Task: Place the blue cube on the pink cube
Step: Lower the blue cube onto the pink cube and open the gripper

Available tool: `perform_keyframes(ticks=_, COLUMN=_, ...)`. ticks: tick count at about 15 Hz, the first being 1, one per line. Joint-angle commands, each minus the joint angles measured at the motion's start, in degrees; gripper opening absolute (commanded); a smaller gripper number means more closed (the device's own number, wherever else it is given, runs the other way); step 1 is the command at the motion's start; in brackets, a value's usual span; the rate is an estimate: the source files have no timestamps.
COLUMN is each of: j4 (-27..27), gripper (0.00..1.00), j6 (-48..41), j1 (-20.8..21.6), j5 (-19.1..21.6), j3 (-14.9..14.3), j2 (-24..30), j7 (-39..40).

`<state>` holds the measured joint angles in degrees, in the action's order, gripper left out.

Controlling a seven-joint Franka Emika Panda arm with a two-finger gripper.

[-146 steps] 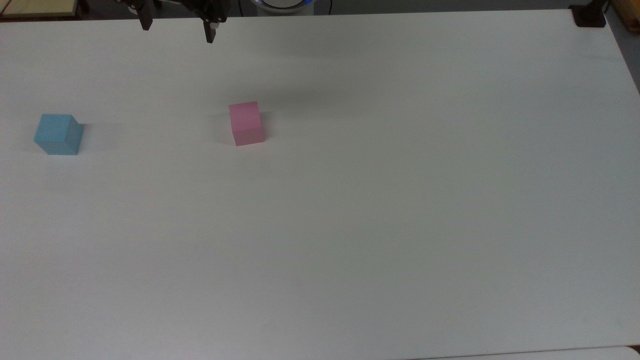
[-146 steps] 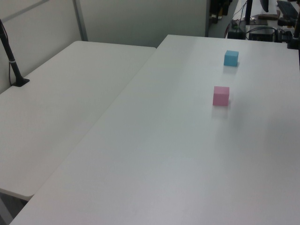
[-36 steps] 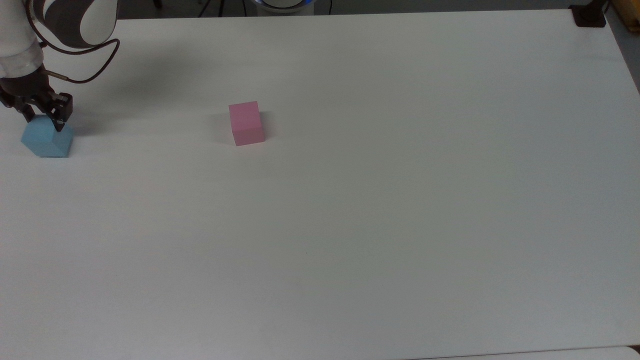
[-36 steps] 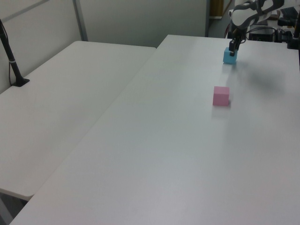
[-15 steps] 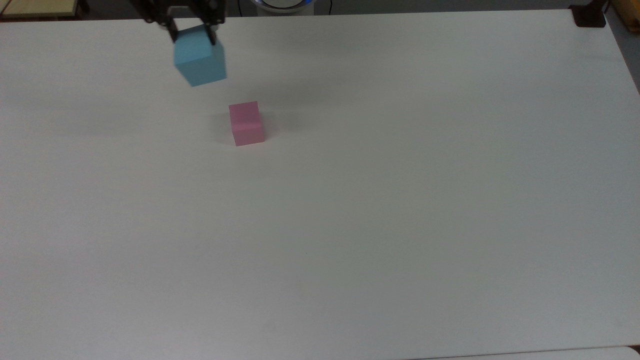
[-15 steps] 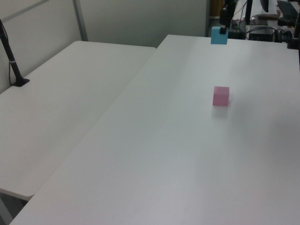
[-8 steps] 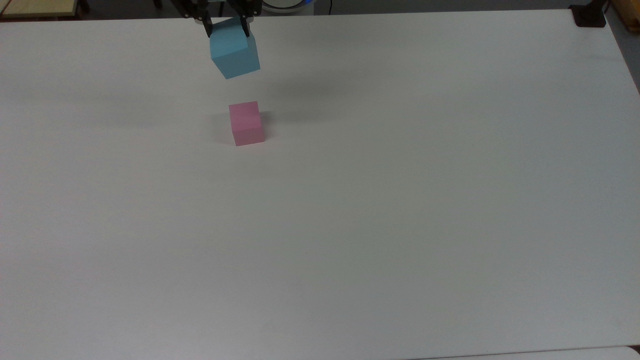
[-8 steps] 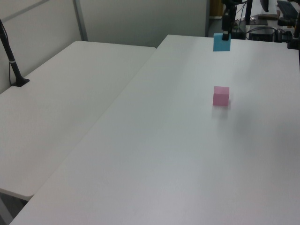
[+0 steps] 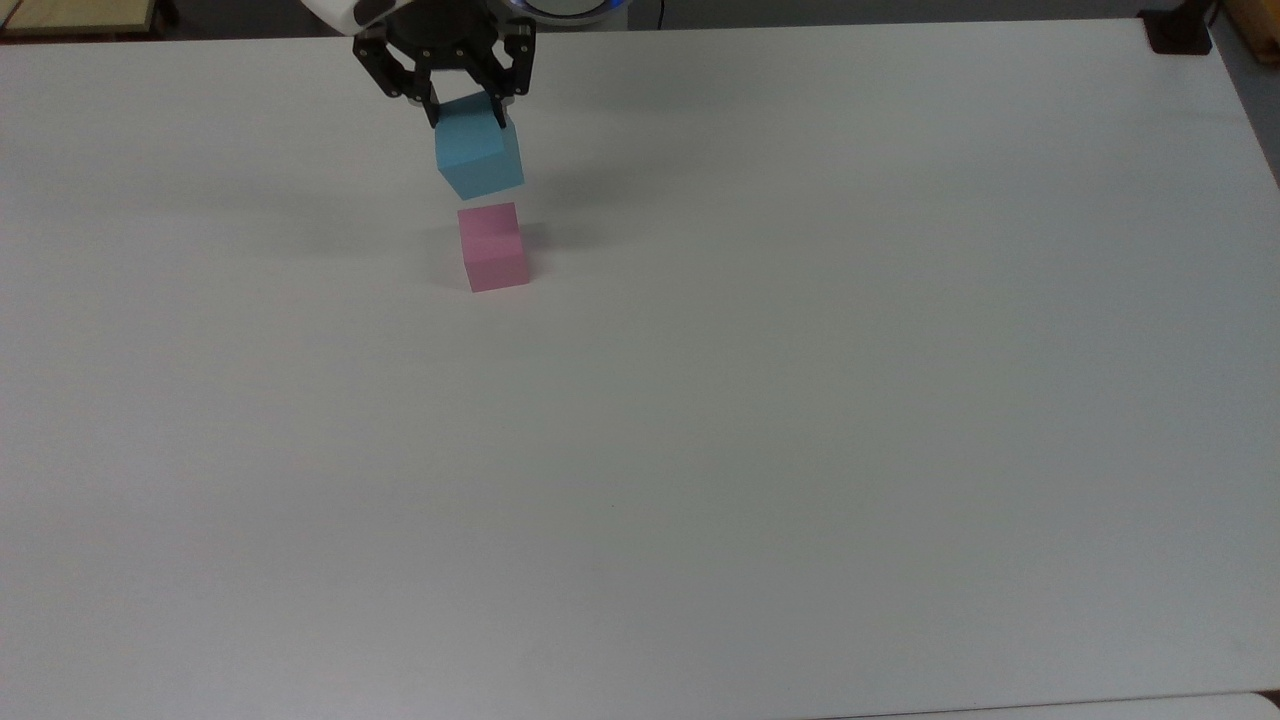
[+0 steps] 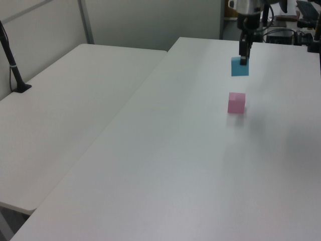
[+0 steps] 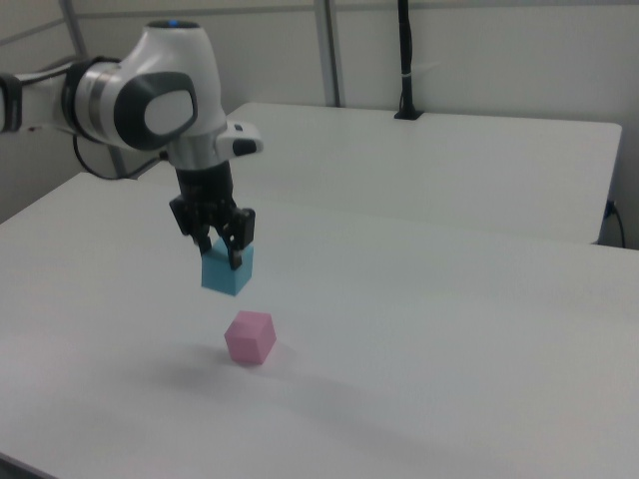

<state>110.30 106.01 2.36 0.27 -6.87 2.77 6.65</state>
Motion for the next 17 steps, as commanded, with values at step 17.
perform_keyframes(ticks=17, j4=9.3, gripper=0.45, j6=11.9, j1=1.2, j5=-4.7, j3=0.1, j2=-2.1, j7=-3.8)
